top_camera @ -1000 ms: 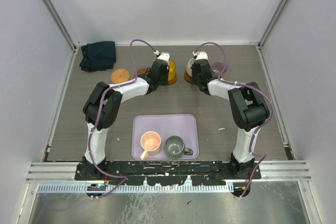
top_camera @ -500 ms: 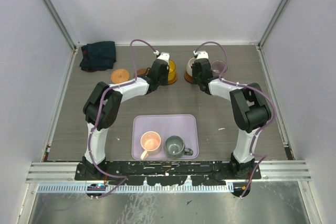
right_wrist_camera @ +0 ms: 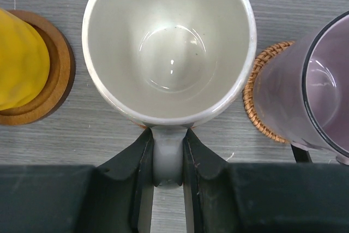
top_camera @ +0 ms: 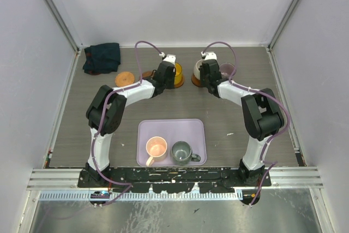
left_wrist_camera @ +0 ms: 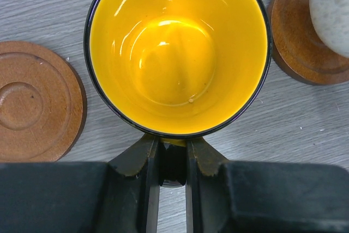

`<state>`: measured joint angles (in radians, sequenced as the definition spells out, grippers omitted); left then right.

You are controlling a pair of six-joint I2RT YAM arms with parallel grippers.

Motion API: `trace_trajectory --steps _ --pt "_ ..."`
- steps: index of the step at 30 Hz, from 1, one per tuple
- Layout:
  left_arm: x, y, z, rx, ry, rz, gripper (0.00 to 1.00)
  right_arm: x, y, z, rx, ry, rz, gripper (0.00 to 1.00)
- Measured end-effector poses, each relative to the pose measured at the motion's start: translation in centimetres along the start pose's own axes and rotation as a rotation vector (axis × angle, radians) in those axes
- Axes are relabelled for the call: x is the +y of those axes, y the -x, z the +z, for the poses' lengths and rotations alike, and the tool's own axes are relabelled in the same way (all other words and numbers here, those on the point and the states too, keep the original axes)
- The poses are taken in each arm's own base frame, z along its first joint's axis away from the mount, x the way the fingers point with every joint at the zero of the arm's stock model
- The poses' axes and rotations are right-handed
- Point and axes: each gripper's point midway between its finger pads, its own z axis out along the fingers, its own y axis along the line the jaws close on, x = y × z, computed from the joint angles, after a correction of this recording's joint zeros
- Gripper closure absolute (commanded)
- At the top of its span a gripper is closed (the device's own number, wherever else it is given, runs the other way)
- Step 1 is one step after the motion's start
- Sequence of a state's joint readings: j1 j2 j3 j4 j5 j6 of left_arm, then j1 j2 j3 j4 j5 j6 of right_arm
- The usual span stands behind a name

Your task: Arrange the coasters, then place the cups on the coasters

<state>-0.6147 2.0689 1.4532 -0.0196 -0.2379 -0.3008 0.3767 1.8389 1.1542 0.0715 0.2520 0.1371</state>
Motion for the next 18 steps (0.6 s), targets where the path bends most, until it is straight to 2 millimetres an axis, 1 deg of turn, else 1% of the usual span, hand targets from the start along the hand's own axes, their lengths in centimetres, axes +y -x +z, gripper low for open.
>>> trace_trajectory --steps 4,7,10,18 --pt "0.0 -0.08 -0.17 0.007 0.0 0.0 0.93 0.12 -0.39 -0.18 0.024 -0.001 0.002 0.99" --pt "0.04 -0.17 -0.26 0.013 0.0 0.001 0.9 0.28 -0.6 -0.29 0.035 0.0 0.005 0.99" --pt "0.02 -0.21 -0.27 0.015 -0.001 0.001 0.87 0.31 -0.6 -0.3 0.036 0.001 0.006 0.99" --pt "-0.3 -0.2 -0.33 0.021 -0.017 -0.004 0.85 0.37 -0.41 -0.3 0.034 0.002 0.006 0.99"
